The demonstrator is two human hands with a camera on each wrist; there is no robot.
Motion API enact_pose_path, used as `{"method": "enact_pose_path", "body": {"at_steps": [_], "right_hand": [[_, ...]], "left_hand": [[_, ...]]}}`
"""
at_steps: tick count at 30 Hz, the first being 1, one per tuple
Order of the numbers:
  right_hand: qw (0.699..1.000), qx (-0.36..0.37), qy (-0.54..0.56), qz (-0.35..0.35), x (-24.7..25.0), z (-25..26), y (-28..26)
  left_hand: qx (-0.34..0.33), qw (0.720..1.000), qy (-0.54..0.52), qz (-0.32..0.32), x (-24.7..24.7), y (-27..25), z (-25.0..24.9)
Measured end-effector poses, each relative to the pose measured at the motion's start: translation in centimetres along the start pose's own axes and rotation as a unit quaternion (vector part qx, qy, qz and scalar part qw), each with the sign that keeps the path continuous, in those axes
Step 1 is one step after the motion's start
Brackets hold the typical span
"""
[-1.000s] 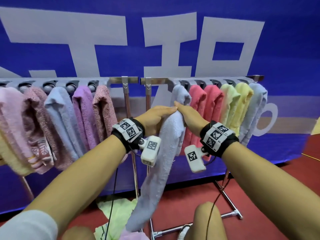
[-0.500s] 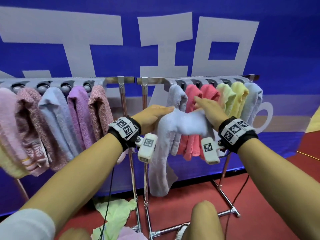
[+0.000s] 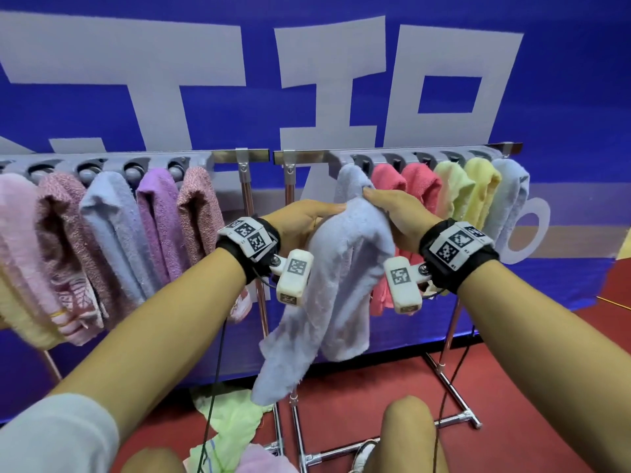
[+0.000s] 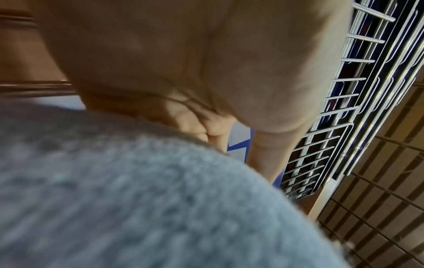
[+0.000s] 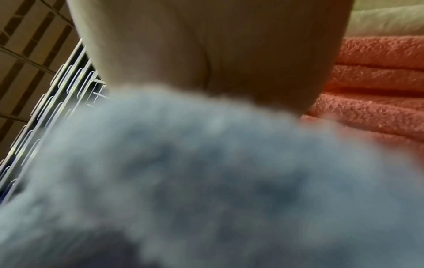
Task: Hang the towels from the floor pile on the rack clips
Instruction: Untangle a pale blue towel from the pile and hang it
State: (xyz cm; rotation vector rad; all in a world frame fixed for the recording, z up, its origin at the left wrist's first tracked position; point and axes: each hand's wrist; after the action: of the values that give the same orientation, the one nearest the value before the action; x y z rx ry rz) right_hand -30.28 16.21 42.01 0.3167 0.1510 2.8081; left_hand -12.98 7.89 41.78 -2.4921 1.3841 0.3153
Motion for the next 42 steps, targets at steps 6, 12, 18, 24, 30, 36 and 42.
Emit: {"method": "enact_pose_path", "body": {"at_steps": [6, 12, 18, 24, 30, 36, 42], "right_hand": [[0.998, -0.041, -0.036, 0.044, 0.3, 0.2, 0.7], [0.999, -0.043, 0.006, 0.021, 1.4, 1.9, 2.6], [0.994, -0.051, -0.058, -0.081, 2.6, 2.8, 6.7], [0.968, -0.01, -0.194, -0.156, 3.7, 3.0, 10.8], [0.927, -0.014, -0.36, -0.103, 4.1, 3.7, 13.9], [0.888, -0.027, -0.456, -0.056, 5.1, 5.0, 16.9], [0.813, 0.038, -0.573, -0.097, 4.5, 4.1, 17.6]], "left_hand": [[-0.072, 0.997, 0.035, -0.015, -0.2, 1.3, -1.4], [-0.113, 0.992, 0.036, -0.043, -0.6, 4.4, -2.7], [-0.103, 0.991, 0.034, -0.08, 0.0, 7.6, -4.3], [-0.187, 0.967, 0.059, -0.162, 1.2, 10.5, -5.5], [-0.262, 0.934, 0.065, -0.233, 2.5, 13.9, -6.0], [-0.286, 0.928, 0.062, -0.23, 3.5, 16.7, -5.4], [-0.311, 0.915, 0.063, -0.249, 3.9, 18.3, -5.4]]}}
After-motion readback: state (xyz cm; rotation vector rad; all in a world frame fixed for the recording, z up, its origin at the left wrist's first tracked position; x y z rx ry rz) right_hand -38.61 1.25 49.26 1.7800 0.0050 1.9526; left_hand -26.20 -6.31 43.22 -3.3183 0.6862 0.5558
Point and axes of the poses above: each hand's wrist, its own y-axis towards the middle knuckle, its own x-axis out of the back of the hand, z = x × y, and after that the axes turned 12 degrees about -y, right-handed
